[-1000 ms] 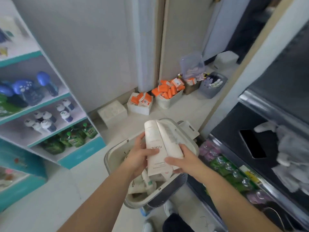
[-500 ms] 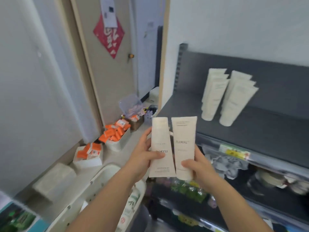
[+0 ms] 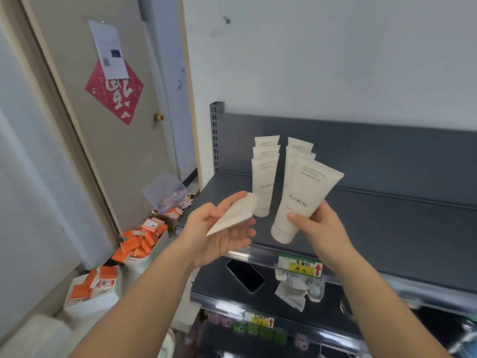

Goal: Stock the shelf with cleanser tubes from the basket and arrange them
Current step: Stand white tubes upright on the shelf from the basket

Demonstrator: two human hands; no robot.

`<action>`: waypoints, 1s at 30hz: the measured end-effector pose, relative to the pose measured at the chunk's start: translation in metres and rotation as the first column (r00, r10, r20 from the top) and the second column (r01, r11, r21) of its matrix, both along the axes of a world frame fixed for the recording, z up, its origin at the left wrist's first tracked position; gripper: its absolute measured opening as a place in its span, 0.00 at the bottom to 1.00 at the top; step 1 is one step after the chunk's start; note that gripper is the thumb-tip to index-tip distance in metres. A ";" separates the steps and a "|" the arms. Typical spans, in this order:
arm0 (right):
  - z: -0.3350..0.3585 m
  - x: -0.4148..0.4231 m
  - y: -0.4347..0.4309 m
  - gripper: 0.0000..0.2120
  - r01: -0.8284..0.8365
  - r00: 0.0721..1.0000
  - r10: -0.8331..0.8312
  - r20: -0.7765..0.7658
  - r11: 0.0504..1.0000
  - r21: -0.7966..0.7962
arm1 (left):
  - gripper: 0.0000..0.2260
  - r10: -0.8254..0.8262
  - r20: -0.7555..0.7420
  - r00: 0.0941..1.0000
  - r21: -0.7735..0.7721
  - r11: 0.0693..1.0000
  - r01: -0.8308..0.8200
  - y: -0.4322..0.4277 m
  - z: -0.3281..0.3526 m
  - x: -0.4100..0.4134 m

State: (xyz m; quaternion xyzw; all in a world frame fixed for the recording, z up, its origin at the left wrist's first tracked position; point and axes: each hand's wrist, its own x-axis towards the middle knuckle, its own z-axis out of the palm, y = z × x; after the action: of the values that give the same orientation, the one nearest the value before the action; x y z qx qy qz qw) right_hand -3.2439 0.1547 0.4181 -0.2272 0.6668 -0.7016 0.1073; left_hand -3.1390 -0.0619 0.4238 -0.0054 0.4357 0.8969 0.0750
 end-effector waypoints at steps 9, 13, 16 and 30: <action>-0.019 -0.018 0.005 0.20 -0.009 1.000 0.011 -0.021 0.997 0.080 | 0.33 0.019 0.016 1.000 -0.380 0.925 -0.011 0.019 -0.003 -0.024; -0.025 -0.023 0.003 0.22 -0.016 0.999 0.020 -0.040 0.994 0.110 | 0.21 0.243 -0.087 0.966 -0.699 0.676 -0.233 0.034 -0.007 -0.039; -0.033 -0.032 0.006 0.22 0.008 0.999 -0.002 -0.040 0.988 0.157 | 0.19 0.369 -0.112 0.923 -0.716 0.614 -0.332 0.031 -0.005 -0.047; -0.046 -0.043 0.005 0.19 0.069 0.996 -0.051 -0.071 0.959 0.273 | 0.15 0.353 -0.234 0.906 -0.872 0.336 -0.356 0.020 -0.041 -0.082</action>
State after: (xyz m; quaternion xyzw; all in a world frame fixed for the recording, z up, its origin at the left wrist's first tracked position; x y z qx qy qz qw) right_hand -3.2870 0.1594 0.3722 -0.2119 0.7676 -0.5973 0.0953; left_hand -3.2207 -0.0418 0.3830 -0.1376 0.8339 0.5167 -0.1369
